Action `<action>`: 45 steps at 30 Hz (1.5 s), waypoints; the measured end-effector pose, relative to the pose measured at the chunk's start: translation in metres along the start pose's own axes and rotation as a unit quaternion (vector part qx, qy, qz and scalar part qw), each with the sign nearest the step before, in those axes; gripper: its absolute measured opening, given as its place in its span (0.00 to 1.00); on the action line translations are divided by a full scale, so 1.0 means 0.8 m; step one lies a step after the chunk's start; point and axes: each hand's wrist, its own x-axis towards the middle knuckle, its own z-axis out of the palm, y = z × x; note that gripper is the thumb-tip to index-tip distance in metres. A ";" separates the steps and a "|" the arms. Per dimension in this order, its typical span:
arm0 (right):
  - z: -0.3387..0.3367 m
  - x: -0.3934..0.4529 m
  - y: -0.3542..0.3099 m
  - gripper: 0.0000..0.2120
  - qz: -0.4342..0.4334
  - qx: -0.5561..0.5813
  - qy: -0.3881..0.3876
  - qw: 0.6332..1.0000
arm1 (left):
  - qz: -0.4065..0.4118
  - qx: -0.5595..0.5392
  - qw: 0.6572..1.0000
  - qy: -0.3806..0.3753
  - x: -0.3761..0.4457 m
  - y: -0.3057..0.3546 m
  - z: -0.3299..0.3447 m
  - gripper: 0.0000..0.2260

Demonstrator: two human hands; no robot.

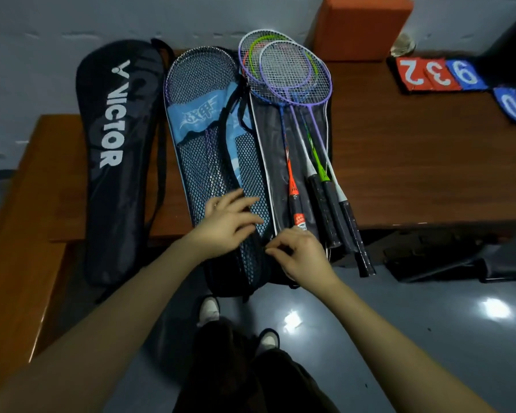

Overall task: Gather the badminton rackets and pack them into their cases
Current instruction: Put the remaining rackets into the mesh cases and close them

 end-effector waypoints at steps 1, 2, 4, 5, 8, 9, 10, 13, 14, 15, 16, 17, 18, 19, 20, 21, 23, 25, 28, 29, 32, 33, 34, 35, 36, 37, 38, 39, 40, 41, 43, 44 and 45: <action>0.000 -0.001 0.001 0.04 -0.003 -0.002 0.005 1.000 | 0.010 0.011 1.000 -0.018 -0.009 0.006 0.004 0.11; -0.001 -0.002 0.001 0.03 -0.006 -0.005 0.009 1.000 | 0.008 0.019 1.000 -0.020 -0.016 0.011 0.009 0.11; 0.000 -0.004 0.000 0.03 -0.010 -0.011 0.017 1.000 | -0.013 0.010 1.000 0.002 -0.021 0.018 0.011 0.10; 0.000 -0.006 -0.001 0.02 -0.011 -0.013 0.023 1.000 | -0.023 0.002 1.000 0.012 -0.020 0.020 0.010 0.09; 0.005 -0.016 -0.003 0.02 -0.022 -0.030 0.042 0.998 | -0.048 0.006 0.998 0.040 -0.013 0.023 0.007 0.09; 0.007 -0.022 -0.001 0.02 -0.025 -0.036 0.045 0.998 | -0.061 0.010 0.997 0.055 -0.011 0.025 0.007 0.09; 0.008 -0.027 0.001 0.03 -0.026 -0.041 0.048 0.998 | -0.076 0.010 0.994 0.074 -0.009 0.026 0.008 0.09; 0.007 -0.042 0.009 0.03 -0.028 -0.051 0.061 0.996 | -0.121 -0.030 0.982 0.139 0.000 0.033 0.011 0.10; 0.008 -0.045 0.011 0.03 -0.031 -0.055 0.067 0.996 | -0.128 -0.044 0.979 0.154 0.004 0.036 0.013 0.09; 0.008 -0.048 0.012 0.03 -0.032 -0.057 0.073 0.995 | -0.130 -0.053 0.976 0.166 0.009 0.040 0.016 0.09; 0.008 -0.048 0.012 0.03 -0.033 -0.057 0.078 0.995 | -0.130 -0.059 0.974 0.174 0.012 0.043 0.019 0.09; 0.008 -0.049 0.012 0.03 -0.034 -0.057 0.082 0.994 | -0.129 -0.066 0.973 0.182 0.015 0.047 0.021 0.09; 0.008 -0.048 0.013 0.03 -0.036 -0.060 0.083 0.994 | -0.129 -0.075 0.971 0.188 0.017 0.050 0.022 0.08; 0.007 -0.048 0.014 0.03 -0.038 -0.067 0.082 0.994 | -0.130 -0.084 0.970 0.188 0.019 0.051 0.023 0.08; 0.007 -0.048 0.015 0.03 -0.040 -0.077 0.080 0.993 | -0.130 -0.088 0.971 0.179 0.019 0.050 0.023 0.08; 0.007 -0.049 0.016 0.04 -0.041 -0.087 0.078 0.992 | -0.129 -0.085 0.974 0.164 0.018 0.049 0.022 0.09; 0.009 -0.048 0.017 0.08 -0.034 -0.099 0.076 0.992 | -0.126 -0.064 0.982 0.127 0.015 0.044 0.020 0.09; 0.013 -0.041 0.016 0.12 -0.009 -0.096 0.084 0.992 | -0.128 -0.052 0.985 0.099 0.011 0.039 0.019 0.12; 0.017 -0.014 0.012 0.17 0.041 -0.102 0.089 0.990 | -0.174 -0.047 0.979 0.093 0.002 0.031 0.022 0.20; 0.018 -0.002 0.011 0.18 0.055 -0.107 0.081 0.989 | -0.201 -0.050 0.973 0.100 -0.002 0.026 0.023 0.22; 0.024 0.035 0.004 0.21 0.078 -0.108 0.049 0.990 | -0.266 -0.052 0.954 0.126 -0.014 0.005 0.024 0.24; 0.027 0.047 0.001 0.23 0.082 -0.103 0.042 0.990 | -0.285 -0.053 0.948 0.130 -0.016 -0.004 0.023 0.24; 0.031 0.058 -0.003 0.24 0.082 -0.100 0.038 0.991 | -0.302 -0.054 0.943 0.130 -0.019 -0.012 0.021 0.24; 0.036 0.068 -0.007 0.25 0.078 -0.098 0.037 0.991 | -0.314 -0.055 0.939 0.126 -0.020 -0.020 0.020 0.25; 0.041 0.079 -0.010 0.26 0.073 -0.098 0.038 0.992 | -0.318 -0.058 0.938 0.121 -0.020 -0.027 0.018 0.25; 0.046 0.088 -0.012 0.27 0.069 -0.098 0.037 0.992 | -0.315 -0.068 0.939 0.117 -0.018 -0.033 0.017 0.26; 0.051 0.097 -0.013 0.27 0.065 -0.102 0.037 0.992 | -0.308 -0.085 0.940 0.115 -0.016 -0.038 0.016 0.27; 0.056 0.106 -0.012 0.27 0.062 -0.113 0.037 0.991 | -0.300 -0.102 0.941 0.114 -0.013 -0.042 0.015 0.29; 0.060 0.114 -0.011 0.27 0.058 -0.128 0.039 0.989 | -0.295 -0.117 0.941 0.117 -0.009 -0.045 0.015 0.30; 0.063 0.122 -0.010 0.27 0.055 -0.143 0.043 0.987 | -0.297 -0.132 0.937 0.127 -0.006 -0.049 0.015 0.31; 0.066 0.136 -0.007 0.26 0.054 -0.158 0.055 0.984 | -0.327 -0.187 0.914 0.151 0.001 -0.055 0.012 0.33; 0.066 0.140 -0.006 0.26 0.056 -0.151 0.063 0.985 | -0.345 -0.220 0.898 0.162 0.004 -0.057 0.009 0.34; 0.067 0.144 -0.006 0.25 0.055 -0.138 0.069 0.986 | -0.351 -0.245 0.888 0.169 0.007 -0.059 0.008 0.33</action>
